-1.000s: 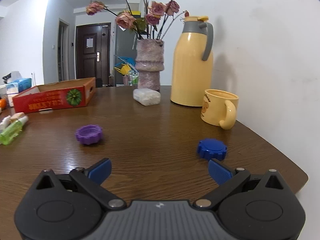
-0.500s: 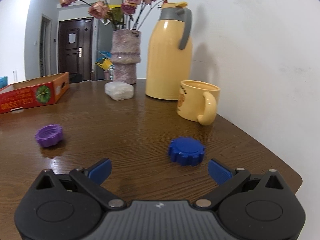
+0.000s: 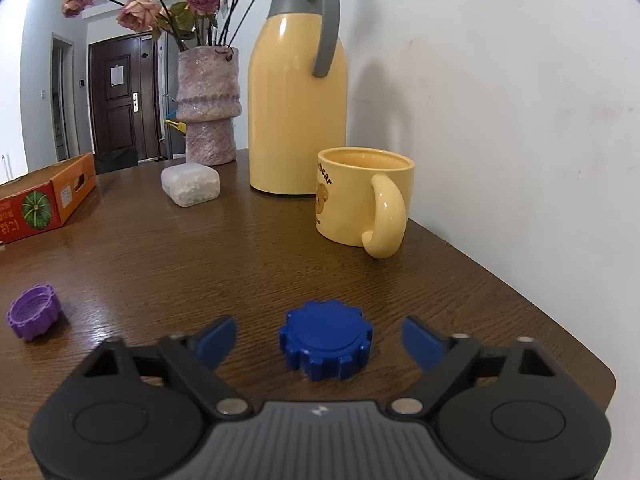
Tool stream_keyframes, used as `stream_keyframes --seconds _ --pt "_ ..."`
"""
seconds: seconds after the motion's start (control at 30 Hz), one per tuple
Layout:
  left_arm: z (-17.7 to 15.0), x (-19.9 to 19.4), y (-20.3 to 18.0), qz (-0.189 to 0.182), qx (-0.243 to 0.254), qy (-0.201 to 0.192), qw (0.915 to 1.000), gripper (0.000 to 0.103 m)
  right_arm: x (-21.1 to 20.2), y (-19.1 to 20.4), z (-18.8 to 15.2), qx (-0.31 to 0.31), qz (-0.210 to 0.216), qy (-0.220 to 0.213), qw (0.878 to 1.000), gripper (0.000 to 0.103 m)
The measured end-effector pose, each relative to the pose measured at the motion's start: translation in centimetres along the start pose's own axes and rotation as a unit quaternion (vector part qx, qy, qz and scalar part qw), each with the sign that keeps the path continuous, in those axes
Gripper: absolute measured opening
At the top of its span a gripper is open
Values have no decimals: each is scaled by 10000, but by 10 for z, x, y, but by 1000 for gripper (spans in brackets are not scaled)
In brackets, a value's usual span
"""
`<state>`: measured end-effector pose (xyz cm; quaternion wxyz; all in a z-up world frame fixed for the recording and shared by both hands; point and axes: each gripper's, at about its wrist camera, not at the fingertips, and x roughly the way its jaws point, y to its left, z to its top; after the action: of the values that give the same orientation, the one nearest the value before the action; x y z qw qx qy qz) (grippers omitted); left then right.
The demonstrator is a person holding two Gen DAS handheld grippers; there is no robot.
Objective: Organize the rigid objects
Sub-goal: 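Grasp the white bottle cap with the left tool while the right tool grasps the blue cap, then carry the white cap and blue cap over the cardboard box with both tools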
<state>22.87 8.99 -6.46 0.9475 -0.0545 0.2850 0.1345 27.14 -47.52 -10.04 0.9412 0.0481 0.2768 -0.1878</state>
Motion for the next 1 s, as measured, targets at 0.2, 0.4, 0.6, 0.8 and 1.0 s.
stream_keyframes --seconds 0.2,0.4,0.6,0.8,1.0 --pt "5 1 -3 -13 8 -11 10000 42 11 -4 3 127 142 239 9995 53" --pt "12 2 -5 -65 32 -34 10000 42 7 0 3 135 123 185 9997 53" --pt "20 3 -7 -142 49 -72 9999 42 -3 9 10 73 267 74 9996 53" --pt "32 7 -8 -270 116 -108 9995 42 -13 27 22 -35 448 -41 9990 53" --pt "48 14 -10 -396 223 -165 9988 42 -17 55 33 -172 639 -106 9977 53"
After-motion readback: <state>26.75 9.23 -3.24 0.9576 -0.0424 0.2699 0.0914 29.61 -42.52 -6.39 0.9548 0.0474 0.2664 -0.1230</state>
